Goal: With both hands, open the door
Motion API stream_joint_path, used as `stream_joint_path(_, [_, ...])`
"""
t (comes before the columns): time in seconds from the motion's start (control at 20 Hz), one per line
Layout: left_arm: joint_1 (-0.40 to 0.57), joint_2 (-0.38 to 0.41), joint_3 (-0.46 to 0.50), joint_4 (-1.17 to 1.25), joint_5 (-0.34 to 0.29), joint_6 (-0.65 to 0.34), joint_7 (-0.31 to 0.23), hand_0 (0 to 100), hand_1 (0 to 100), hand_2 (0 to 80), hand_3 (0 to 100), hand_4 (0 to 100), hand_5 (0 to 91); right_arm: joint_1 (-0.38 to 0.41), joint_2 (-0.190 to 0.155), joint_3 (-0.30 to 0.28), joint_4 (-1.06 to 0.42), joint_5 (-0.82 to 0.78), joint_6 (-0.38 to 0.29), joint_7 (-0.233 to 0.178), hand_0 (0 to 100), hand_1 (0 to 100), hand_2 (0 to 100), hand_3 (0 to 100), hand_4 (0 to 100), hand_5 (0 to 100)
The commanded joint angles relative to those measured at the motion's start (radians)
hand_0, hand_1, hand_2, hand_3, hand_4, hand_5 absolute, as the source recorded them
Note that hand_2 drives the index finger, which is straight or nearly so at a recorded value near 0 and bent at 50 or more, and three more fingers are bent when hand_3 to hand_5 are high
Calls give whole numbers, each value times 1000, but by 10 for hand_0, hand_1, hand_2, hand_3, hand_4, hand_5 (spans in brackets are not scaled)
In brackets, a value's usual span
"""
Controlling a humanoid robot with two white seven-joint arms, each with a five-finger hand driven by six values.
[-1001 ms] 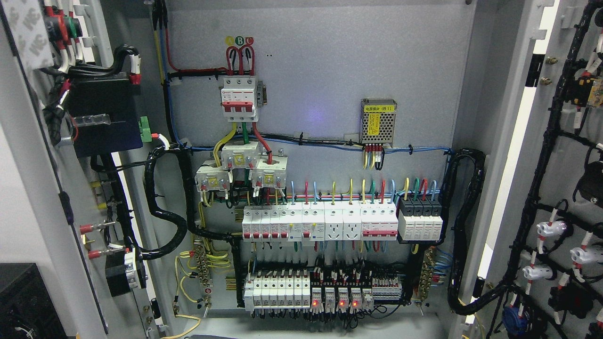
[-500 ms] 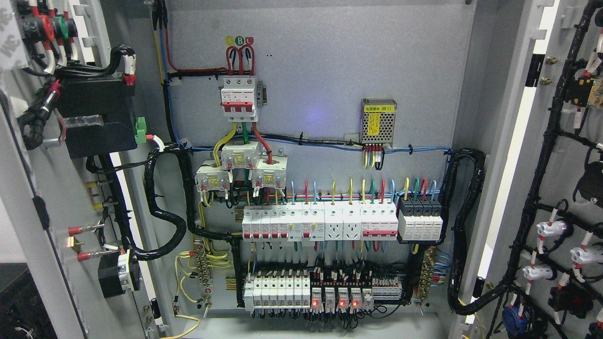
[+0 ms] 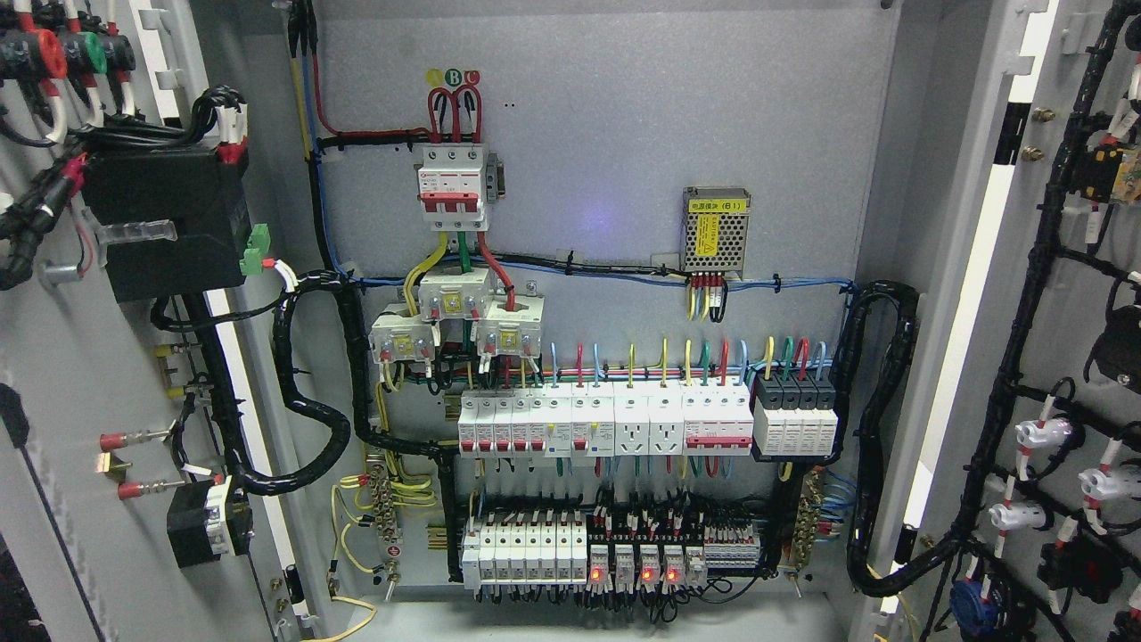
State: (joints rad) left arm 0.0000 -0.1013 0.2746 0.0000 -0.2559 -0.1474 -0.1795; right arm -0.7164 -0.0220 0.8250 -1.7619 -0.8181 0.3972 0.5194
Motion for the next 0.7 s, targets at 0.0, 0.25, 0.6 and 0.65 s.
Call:
stream_joint_path(0.0, [9, 0, 0, -21, 0, 0, 0, 120, 556, 0, 0, 0, 0, -6, 19, 8, 1, 2, 6, 2, 72, 137, 0, 0, 0, 0])
stream_joint_path(0.25, [9, 0, 0, -21, 0, 0, 0, 120, 556, 0, 0, 0, 0, -6, 34, 6, 2, 43, 18, 4, 72, 137, 0, 0, 0, 0])
stream_joint_path(0.6, [9, 0, 0, -21, 1, 0, 0, 120, 556, 0, 0, 0, 0, 0, 16, -50, 16, 45, 12, 4, 72, 137, 0, 0, 0, 0])
stream_joint_path(0.65, [9, 0, 0, -21, 1, 0, 0, 120, 556, 0, 0, 0, 0, 0, 14, -65, 18, 45, 12, 2, 72, 137, 0, 0, 0, 0])
